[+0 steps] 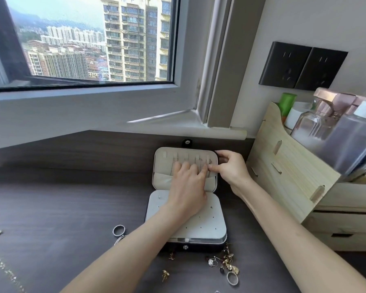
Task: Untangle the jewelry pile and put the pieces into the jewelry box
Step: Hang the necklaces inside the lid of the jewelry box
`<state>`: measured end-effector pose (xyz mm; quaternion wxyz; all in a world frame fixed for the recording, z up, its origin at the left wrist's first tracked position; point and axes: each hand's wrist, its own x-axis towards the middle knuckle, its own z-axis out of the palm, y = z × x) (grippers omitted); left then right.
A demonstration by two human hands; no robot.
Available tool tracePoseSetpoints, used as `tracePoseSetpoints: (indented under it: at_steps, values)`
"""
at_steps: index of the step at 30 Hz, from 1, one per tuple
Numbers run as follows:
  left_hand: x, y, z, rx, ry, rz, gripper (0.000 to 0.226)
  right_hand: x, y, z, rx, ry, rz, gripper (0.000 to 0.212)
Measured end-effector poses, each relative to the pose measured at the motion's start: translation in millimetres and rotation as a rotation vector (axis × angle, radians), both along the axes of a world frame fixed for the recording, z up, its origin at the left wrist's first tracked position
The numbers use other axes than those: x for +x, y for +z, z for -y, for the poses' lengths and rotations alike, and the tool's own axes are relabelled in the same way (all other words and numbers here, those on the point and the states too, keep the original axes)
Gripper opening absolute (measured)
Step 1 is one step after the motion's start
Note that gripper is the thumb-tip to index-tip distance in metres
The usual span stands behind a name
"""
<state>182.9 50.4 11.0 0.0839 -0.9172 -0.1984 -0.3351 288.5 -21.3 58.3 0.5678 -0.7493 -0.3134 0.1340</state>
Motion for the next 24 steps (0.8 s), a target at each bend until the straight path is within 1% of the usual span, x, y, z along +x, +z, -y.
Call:
tracePoseSetpoints:
  at_steps: [3,7,10,12,15,17,20,22,24]
  values:
    - [1,0,-1,-0.021,-0.02,0.009,0.052,1,-1,0,-0.042,0.013,0.006,0.047]
    - [4,1,-3,-0.079,-0.041,0.036,0.031,1,1,1,-0.116,0.033,0.037,0.049]
    - [4,2,-6,-0.15,-0.018,0.02,0.024,1,1,1,-0.218,-0.064,0.236,0.045]
    - [5,3,-9,-0.209,-0.019,0.034,0.026,-2,4,2,-0.26,-0.127,0.392,0.036]
    - [2,17,-13,-0.344,-0.013,0.004,0.036,-14,15,7,-0.24,-0.194,0.558,0.024]
    - [-1,31,-19,-0.477,-0.021,-0.007,0.031,-24,24,10,-0.2,-0.208,0.631,0.017]
    - [-20,54,-27,-0.551,0.005,0.047,0.024,-51,36,17,-0.133,-0.151,0.652,0.014]
    - [-47,66,-33,-0.607,0.035,0.053,0.021,-83,40,22,-0.114,-0.021,0.614,0.013]
    - [-82,73,-39,-0.674,0.057,0.069,0.022,-121,37,27,-0.16,0.175,0.561,0.013]
